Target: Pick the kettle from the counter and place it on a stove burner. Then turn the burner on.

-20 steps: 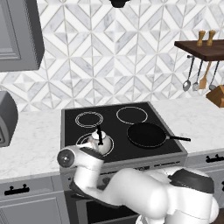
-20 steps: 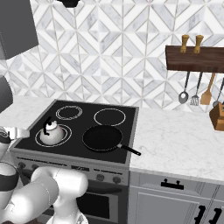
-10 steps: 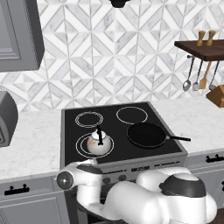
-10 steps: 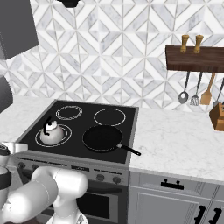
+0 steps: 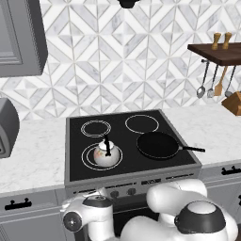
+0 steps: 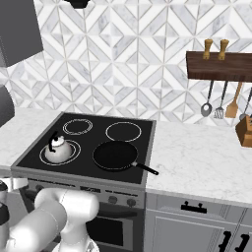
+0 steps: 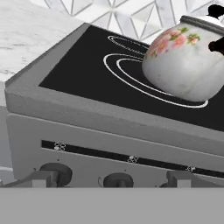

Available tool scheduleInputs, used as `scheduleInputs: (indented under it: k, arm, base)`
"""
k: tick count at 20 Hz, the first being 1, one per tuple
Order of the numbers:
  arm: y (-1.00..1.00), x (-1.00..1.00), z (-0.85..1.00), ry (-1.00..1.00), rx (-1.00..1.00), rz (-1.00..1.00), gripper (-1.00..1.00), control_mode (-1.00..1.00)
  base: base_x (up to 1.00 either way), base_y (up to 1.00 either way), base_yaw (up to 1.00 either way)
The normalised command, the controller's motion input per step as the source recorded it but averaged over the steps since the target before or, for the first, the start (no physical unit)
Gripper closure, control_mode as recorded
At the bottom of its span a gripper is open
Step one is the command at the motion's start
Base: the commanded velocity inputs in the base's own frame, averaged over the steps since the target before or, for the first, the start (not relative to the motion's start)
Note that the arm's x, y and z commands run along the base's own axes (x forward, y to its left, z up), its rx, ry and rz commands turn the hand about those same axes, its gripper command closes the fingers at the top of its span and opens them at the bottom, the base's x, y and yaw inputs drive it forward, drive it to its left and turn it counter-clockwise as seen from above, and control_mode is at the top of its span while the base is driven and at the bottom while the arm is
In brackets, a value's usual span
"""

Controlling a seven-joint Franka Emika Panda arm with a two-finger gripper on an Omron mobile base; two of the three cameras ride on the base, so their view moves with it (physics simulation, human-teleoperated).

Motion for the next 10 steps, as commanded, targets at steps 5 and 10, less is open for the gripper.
scheduleInputs:
  k: [5,10]
  arm:
    - [0.00,0.00,-0.39,-0.08,0.08,0.00,-1.00,-1.00]
    - [0.00,0.01,-0.24,-0.18,0.26,0.00,-1.00,-1.00]
  base:
    - [0.00,0.00,0.00]
    - [0.00,0.00,0.00]
